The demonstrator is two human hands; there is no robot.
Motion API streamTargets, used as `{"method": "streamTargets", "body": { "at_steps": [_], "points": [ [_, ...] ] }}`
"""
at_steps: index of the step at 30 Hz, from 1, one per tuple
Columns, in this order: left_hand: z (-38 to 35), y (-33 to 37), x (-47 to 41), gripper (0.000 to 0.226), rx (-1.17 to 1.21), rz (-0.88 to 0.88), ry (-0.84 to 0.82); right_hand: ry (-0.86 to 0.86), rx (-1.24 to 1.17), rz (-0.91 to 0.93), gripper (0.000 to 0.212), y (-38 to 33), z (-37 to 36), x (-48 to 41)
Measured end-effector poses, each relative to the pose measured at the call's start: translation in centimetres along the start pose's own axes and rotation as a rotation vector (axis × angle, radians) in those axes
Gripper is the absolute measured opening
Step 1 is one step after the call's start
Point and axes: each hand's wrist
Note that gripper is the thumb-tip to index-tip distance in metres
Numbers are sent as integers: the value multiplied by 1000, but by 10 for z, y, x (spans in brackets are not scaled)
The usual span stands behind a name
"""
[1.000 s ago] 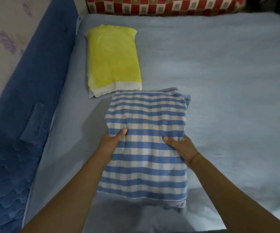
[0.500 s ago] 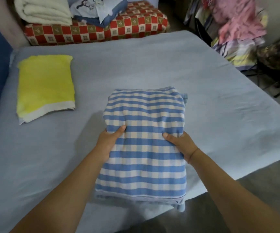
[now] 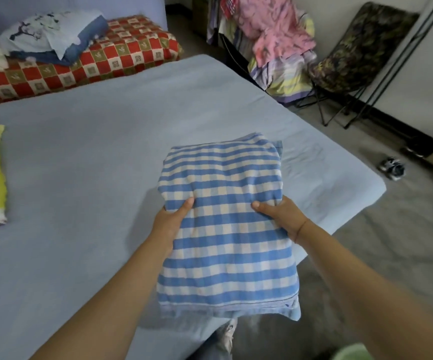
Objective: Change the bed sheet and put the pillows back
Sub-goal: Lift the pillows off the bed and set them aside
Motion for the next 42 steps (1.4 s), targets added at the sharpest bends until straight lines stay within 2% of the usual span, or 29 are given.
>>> {"method": "streamTargets", "body": {
  "at_steps": [5, 7, 11, 14, 17, 20, 23, 27, 31, 35, 36, 40, 42],
  "points": [
    [-70, 13, -36, 81, -14, 3, -71, 38, -13, -3, 48, -8, 59, -42],
    [-101, 20, -54, 74, -23, -5, -81, 45, -12, -11, 49, -13, 83, -62],
    [-164, 36, -96, 70, -27, -3, -110, 78, -22, -11, 36, -34, 131, -105],
    [-207, 48, -119, 58, -17, -7, -121, 90, 4, -15, 50, -47, 166, -140],
    [-242, 61, -140, 54, -12, -6, -95, 81, 23, -12, 57, -65, 193, -171],
    [-272, 69, -159, 58, 4, 11, -66, 60, 33, -12, 48, -78, 217, -201],
    [-300, 73, -179, 61, 3, 23, -40, 34, 45, -19, 57, -86, 239, -234],
    [-338, 73, -202, 57, 28, 45, 5, 8, 67, -52, 47, -92, 266, -280],
    [-380, 67, -226, 54, 63, 77, 59, -32, 116, -88, 69, -96, 298, -326],
    [-429, 58, -247, 41, 74, 133, 103, -120, 124, -149, 92, -94, 337, -375],
    [-441, 54, -253, 43, 73, 146, 131, -143, 132, -164, 88, -93, 347, -388],
    [-489, 40, -281, 56, 49, 205, 238, -201, 134, -202, 51, -89, 382, -439],
    [-508, 33, -293, 58, 75, 214, 265, -217, 140, -216, 45, -86, 392, -462]
  ]
}}
Point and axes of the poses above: each hand's wrist, its own x-axis away from the middle knuckle, its own z-axis out of the back of the hand, y = z × x, and after that the axes turned 5 degrees about y, right-handed
